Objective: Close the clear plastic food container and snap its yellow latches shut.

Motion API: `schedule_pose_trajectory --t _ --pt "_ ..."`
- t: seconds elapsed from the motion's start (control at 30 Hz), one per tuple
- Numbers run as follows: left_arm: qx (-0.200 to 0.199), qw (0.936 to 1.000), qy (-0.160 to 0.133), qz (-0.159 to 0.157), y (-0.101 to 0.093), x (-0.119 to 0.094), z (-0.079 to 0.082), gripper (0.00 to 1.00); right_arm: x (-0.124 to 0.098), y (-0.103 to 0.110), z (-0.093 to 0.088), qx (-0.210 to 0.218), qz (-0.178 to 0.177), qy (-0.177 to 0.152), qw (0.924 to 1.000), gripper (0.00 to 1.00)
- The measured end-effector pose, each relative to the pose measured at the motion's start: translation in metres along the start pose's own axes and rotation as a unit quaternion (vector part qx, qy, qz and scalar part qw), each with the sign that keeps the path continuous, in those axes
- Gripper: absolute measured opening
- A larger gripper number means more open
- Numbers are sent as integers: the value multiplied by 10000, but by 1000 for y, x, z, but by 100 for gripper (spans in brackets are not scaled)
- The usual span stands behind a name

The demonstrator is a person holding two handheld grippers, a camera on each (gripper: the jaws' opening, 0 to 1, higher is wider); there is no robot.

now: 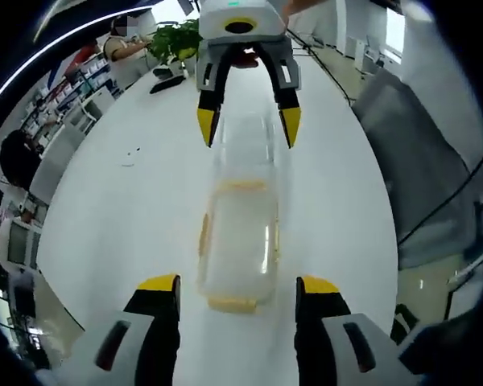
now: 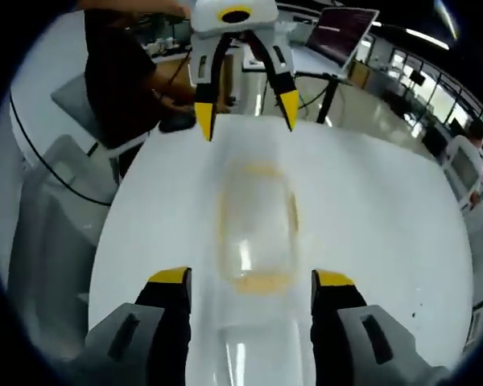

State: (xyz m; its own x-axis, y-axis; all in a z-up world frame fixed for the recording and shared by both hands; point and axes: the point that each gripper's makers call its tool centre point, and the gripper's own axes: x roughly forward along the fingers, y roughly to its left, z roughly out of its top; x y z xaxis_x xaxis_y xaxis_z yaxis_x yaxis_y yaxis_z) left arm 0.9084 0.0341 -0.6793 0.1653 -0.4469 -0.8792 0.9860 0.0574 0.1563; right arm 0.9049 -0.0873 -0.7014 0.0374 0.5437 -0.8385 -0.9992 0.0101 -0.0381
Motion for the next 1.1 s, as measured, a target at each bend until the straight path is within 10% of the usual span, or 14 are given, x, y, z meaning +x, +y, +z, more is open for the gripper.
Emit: schedule_pose_trajectory --t 0.37,1.1 --pt "212 9966 450 -659 -1 19 -35 54 20 -15 -17 341 152 405 9985 59" --pt "9 9980 285 -568 3 60 -71 52 62 -5 -32 -149 477 866 9950 57"
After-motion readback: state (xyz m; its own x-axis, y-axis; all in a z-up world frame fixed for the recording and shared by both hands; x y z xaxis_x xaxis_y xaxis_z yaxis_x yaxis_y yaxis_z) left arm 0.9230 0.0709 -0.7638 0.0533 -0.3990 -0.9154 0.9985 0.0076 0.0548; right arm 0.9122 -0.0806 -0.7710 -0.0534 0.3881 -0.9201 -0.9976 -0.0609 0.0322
